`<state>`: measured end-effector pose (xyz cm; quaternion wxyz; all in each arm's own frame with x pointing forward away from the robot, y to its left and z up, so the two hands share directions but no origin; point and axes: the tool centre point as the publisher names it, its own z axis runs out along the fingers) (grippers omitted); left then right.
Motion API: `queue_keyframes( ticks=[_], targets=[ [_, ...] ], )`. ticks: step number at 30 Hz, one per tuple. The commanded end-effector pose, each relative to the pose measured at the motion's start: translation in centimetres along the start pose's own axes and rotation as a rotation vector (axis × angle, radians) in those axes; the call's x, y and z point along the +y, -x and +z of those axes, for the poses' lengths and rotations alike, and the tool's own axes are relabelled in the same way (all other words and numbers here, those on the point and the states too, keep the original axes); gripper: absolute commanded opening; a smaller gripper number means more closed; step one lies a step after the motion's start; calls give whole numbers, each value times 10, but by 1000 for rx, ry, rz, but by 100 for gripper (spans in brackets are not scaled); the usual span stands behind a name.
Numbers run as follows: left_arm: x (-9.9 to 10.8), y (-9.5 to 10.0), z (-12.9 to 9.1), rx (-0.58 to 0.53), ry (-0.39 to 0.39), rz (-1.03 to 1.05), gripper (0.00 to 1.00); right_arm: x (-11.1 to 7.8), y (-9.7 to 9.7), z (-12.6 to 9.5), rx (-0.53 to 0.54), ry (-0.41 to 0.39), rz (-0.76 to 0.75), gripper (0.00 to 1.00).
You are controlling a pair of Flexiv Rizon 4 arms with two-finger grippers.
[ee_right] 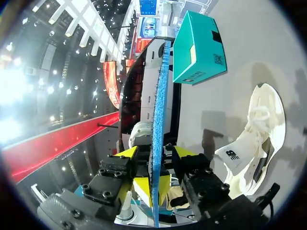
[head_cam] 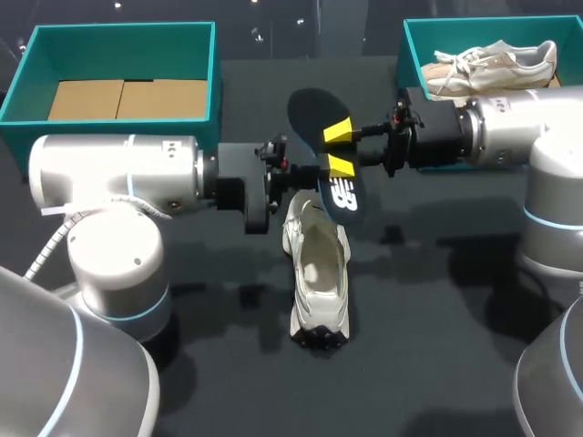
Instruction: Take the shoe out of the shoebox, open the shoe tongue, remove and reinsert the insole, then place the shoe into the shoebox
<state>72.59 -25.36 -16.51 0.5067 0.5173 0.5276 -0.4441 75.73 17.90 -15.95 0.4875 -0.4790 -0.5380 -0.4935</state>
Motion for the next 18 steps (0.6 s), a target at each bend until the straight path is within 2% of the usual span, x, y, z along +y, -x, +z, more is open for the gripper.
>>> queue_keyframes(
  ticks=[1,5,7,8,17,18],
  targets=[
    [2,-1,4,0,1,3,0,3,2,3,3,-5,1,36],
    [3,-3,5,4,0,4,0,3,2,3,3,2,5,25],
    [2,-3,6,5,1,2,0,3,1,3,3,2,4,6],
    [2,-4,6,6,1,2,0,3,1,3,2,3,3,0],
    [0,-5,5,18,9,-3,0,5,2,1,6,2,2,0],
    [0,-4,2,21,9,-8,29,5,2,1,7,0,2,0]
  ],
)
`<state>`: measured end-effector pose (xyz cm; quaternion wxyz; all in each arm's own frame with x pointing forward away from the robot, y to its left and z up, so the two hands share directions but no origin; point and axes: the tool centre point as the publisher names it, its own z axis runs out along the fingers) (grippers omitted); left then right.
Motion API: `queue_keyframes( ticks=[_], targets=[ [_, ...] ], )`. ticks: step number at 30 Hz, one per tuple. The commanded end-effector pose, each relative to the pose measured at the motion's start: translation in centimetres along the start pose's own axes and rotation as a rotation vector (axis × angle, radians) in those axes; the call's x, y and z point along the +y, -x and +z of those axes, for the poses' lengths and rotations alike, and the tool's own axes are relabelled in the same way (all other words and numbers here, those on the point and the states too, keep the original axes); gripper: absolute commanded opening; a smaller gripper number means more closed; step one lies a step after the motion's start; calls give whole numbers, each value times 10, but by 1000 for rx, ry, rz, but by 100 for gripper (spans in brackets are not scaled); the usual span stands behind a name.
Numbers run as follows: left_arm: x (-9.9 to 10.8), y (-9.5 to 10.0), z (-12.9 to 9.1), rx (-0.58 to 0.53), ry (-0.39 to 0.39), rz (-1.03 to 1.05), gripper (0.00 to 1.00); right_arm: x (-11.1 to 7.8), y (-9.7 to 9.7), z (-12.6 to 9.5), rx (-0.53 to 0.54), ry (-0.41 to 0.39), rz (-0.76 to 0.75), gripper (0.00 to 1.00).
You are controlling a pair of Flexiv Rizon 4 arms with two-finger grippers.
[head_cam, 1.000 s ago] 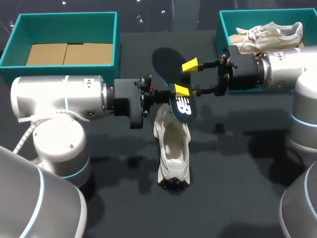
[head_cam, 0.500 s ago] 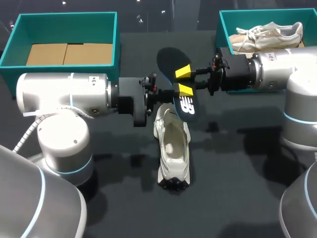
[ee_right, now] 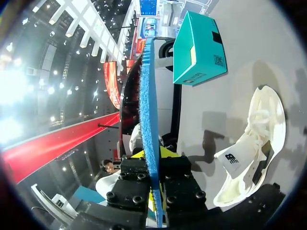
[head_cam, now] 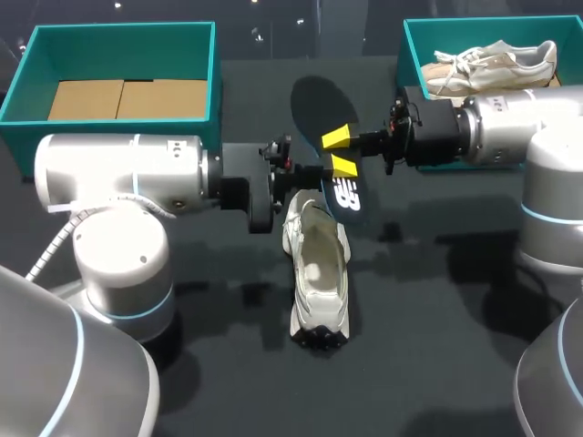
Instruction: Take the shoe out of the shoebox, open the shoe tongue, remove and reinsert the insole, then place the shoe into the shoebox
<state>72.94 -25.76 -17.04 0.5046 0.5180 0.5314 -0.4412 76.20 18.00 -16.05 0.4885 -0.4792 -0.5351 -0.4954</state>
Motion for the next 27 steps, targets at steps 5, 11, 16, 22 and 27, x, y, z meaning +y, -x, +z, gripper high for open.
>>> queue_keyframes(
  ticks=[5,11,16,22,27],
  targets=[
    [-3,5,-28,61,1,-49,100,-2,5,-5,1,-2,10,0],
    [6,11,-72,157,-2,-92,100,-7,12,-9,-4,11,33,0],
    [23,13,-92,261,1,-60,100,-11,17,-9,-1,28,61,0],
    [23,13,-92,261,1,-60,100,-11,17,-9,-1,28,61,0],
    [25,17,-94,285,-23,-59,100,-11,17,-9,-1,28,61,0]
  ],
)
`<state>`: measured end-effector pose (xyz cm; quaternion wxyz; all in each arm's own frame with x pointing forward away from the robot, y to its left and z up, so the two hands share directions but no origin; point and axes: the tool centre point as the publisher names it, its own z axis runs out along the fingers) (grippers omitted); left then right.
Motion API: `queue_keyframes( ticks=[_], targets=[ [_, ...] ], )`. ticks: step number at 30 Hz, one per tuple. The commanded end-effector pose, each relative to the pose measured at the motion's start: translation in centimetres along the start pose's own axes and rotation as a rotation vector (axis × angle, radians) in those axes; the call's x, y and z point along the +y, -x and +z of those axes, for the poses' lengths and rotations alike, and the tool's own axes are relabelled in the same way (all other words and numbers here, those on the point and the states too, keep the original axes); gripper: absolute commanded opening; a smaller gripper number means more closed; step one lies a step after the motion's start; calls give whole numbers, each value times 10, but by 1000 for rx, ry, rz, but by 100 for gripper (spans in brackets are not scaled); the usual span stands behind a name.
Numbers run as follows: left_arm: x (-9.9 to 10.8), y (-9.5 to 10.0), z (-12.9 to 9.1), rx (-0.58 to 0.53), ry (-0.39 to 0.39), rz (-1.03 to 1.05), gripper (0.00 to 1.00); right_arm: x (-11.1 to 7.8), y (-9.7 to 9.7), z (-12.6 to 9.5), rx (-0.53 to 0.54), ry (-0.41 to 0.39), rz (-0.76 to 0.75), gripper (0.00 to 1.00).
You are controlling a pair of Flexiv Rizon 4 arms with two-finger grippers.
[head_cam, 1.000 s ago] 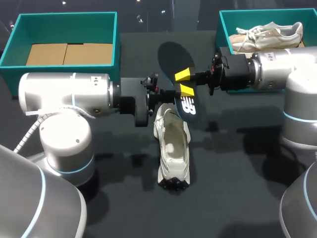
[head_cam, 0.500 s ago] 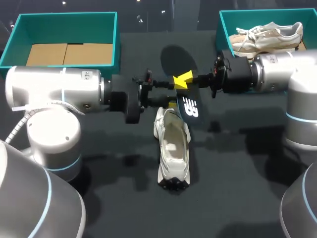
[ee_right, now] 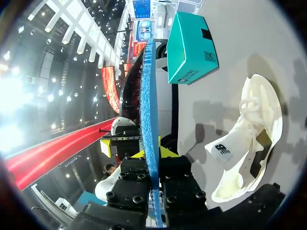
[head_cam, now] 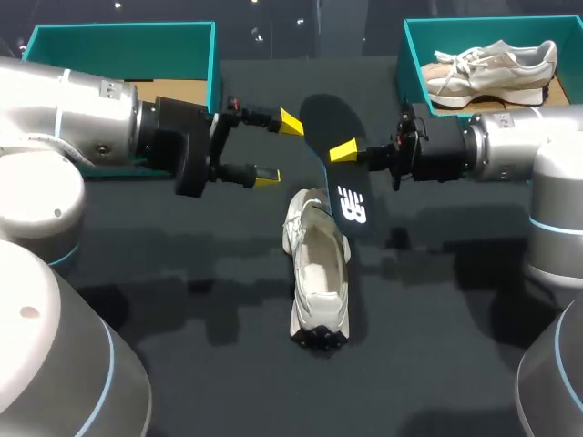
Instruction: Take the shoe out of the shoebox, open the shoe tongue, remove and reinsert the insole, then place the shoe into the shoebox
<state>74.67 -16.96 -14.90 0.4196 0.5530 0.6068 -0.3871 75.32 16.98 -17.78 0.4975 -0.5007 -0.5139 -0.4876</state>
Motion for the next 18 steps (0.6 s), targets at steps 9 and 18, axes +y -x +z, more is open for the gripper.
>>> queue_keyframes(
  ticks=[9,18],
  targets=[
    [35,25,-36,330,-83,-43,100,-19,19,-1,-1,17,10,0],
    [35,25,-36,330,-83,-43,100,-22,23,-2,9,18,5,0]
  ],
)
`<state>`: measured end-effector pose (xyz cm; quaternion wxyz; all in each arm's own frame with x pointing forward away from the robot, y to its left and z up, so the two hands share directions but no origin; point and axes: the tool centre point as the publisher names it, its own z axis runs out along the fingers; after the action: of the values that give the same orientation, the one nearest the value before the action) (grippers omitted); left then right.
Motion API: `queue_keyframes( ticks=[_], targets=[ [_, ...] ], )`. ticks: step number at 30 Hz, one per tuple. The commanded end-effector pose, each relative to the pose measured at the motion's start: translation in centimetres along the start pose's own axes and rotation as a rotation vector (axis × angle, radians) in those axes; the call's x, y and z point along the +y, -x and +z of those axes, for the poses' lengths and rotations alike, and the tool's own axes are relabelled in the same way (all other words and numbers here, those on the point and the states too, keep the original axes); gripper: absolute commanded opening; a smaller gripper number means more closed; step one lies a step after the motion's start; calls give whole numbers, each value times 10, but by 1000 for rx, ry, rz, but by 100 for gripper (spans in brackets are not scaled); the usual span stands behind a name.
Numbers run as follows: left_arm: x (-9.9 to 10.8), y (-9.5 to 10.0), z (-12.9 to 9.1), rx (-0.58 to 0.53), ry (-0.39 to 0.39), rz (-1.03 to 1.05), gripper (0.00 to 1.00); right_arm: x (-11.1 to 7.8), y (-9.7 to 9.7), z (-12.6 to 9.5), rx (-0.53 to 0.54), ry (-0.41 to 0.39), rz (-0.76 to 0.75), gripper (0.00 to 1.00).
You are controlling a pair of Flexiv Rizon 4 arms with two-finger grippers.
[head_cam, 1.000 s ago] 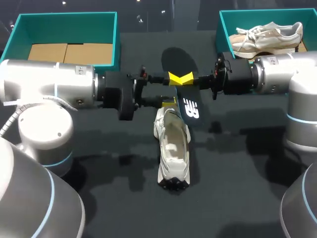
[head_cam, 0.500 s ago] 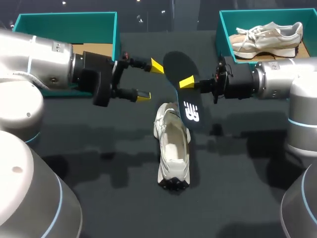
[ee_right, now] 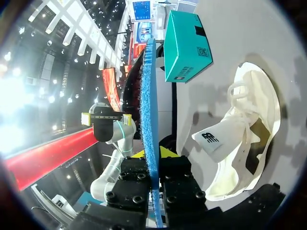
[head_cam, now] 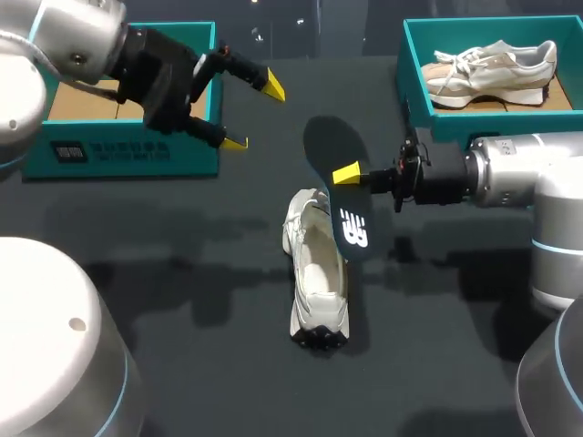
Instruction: Take the shoe out of the shoebox, open the shoe tongue, remove and reinsert the insole, then place the shoe into the shoebox
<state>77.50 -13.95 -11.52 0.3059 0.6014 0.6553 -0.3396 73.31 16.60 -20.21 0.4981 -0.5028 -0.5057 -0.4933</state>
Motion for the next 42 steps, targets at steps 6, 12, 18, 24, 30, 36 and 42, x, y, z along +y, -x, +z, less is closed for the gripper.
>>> queue_keyframes(
  ticks=[6,12,18,24,30,36,42],
  targets=[
    [16,25,-4,162,-45,3,100,-2,-1,0,-4,3,0,0],
    [33,47,-1,312,-82,-28,100,-2,-1,0,-4,3,0,0],
    [46,57,3,447,-79,-46,100,-2,-1,0,-4,3,0,0],
    [50,63,14,572,-114,-36,100,-2,-1,0,-4,3,0,0],
    [55,64,29,687,-139,-63,100,-2,-1,0,-4,3,0,0],
    [50,68,41,811,-133,-30,100,-2,-1,0,-4,3,0,0],
    [48,69,49,867,-135,-19,100,-2,-1,0,-4,3,0,0]
  ],
)
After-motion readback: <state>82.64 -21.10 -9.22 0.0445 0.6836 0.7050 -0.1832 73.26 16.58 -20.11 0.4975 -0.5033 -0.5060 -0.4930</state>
